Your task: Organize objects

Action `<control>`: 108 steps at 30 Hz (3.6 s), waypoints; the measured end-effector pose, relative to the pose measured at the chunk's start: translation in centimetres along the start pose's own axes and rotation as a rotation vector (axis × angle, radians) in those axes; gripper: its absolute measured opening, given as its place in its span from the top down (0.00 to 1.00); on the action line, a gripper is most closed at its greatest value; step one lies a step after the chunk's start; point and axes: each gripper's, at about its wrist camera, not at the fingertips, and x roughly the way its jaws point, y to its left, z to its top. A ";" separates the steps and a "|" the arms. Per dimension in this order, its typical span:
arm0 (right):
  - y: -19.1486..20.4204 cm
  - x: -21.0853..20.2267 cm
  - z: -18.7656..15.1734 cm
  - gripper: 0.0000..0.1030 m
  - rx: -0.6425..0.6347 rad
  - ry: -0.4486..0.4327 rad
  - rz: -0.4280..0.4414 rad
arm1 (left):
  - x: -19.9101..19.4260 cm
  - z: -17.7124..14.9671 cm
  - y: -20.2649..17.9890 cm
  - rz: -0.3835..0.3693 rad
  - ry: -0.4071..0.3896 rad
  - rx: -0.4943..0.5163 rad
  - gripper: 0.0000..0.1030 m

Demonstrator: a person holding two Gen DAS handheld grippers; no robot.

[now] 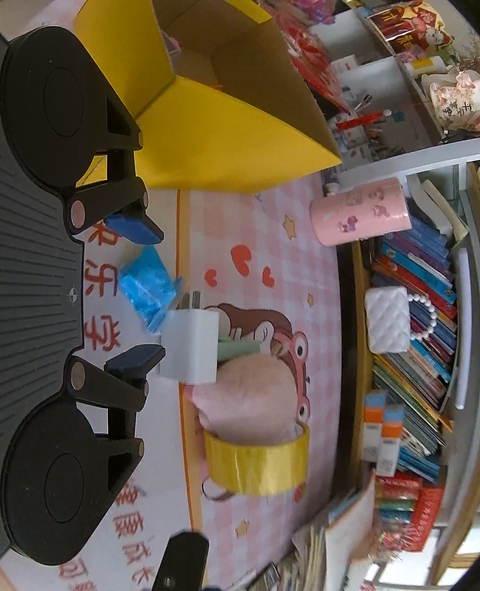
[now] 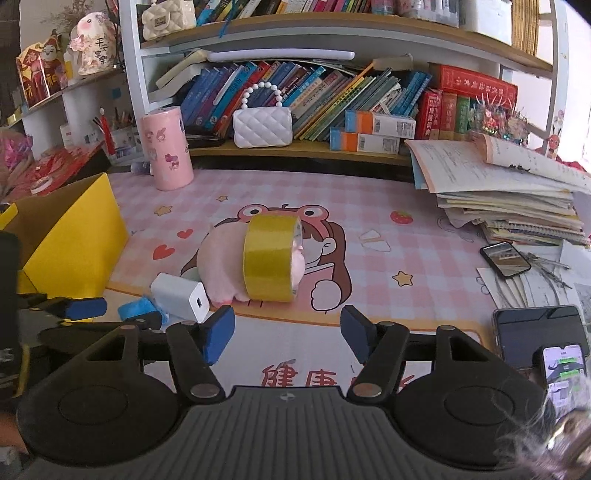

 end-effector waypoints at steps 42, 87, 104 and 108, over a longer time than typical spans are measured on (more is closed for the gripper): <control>2.9 8.1 3.3 0.62 -0.144 -0.058 -0.119 | -6.2 -2.0 6.2 -0.265 0.034 -0.122 0.80; 14.1 -6.7 -5.4 0.62 -0.074 0.073 0.091 | -12.3 -9.0 15.1 -0.342 -0.014 -0.156 0.81; 22.2 -9.1 -8.1 0.62 -0.112 0.082 0.186 | -15.8 -12.7 21.7 -0.277 -0.039 -0.171 0.81; 23.2 -9.4 -8.3 0.62 -0.117 0.075 0.191 | -16.3 -13.0 22.5 -0.273 -0.052 -0.172 0.81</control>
